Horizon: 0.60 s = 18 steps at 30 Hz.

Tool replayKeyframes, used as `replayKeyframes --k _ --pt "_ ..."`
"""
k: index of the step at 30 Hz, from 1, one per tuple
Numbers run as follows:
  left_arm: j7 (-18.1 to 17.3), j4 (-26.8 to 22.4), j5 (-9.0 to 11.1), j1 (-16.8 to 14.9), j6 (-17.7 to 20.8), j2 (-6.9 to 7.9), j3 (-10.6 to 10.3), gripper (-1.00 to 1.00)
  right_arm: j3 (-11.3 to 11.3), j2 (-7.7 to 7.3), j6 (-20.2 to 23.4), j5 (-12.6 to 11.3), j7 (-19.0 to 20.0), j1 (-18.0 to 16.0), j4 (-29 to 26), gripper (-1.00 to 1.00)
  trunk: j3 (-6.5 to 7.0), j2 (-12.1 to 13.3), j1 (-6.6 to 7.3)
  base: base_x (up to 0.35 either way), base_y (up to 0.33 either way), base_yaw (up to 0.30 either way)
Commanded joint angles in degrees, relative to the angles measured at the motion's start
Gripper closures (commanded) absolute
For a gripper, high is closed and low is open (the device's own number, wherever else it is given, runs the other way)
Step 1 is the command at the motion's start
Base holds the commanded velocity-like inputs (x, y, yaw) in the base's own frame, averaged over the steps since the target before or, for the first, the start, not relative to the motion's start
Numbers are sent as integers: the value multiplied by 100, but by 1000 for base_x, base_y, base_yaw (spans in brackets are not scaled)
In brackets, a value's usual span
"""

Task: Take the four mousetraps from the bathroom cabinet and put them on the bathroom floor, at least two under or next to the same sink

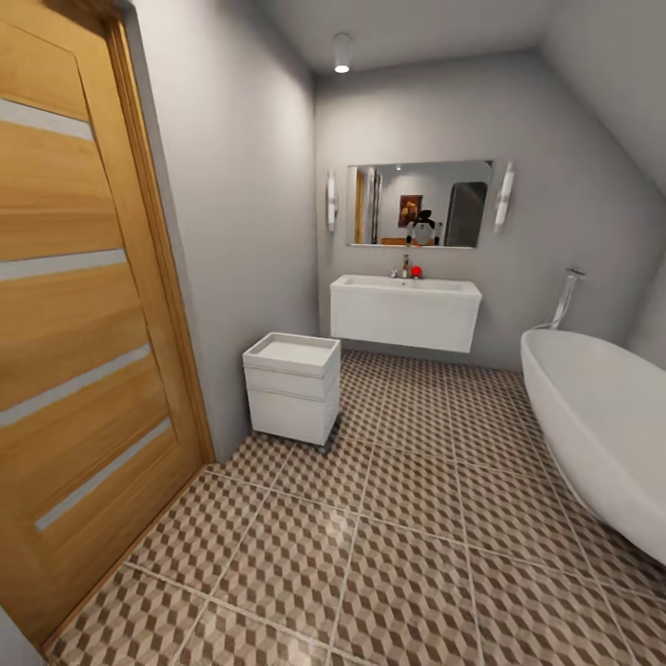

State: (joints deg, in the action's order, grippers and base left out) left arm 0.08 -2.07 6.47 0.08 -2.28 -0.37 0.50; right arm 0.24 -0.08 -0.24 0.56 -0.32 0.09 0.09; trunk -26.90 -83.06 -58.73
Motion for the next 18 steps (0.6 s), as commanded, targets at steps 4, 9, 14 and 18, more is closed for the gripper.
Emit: replayKeyframes --k 4,9,14,18 --pt "-1 -4 63 1 -9 0 -4 -100 2 -1 -2 6 -3 0 0 -100 -3 -2 0 0 0 277" --pt "-3 -4 68 1 -9 1 -5 -100 2 -1 -2 6 -3 0 0 -100 -3 -2 0 0 0 277" --pt "-3 -4 67 1 -9 -1 -6 -100 2 -1 -2 6 -3 0 0 -100 -3 -2 0 0 0 277" --pt "-4 -4 67 1 -9 0 -6 -100 2 -1 -2 6 -3 0 0 -100 -3 -2 0 0 0 277"
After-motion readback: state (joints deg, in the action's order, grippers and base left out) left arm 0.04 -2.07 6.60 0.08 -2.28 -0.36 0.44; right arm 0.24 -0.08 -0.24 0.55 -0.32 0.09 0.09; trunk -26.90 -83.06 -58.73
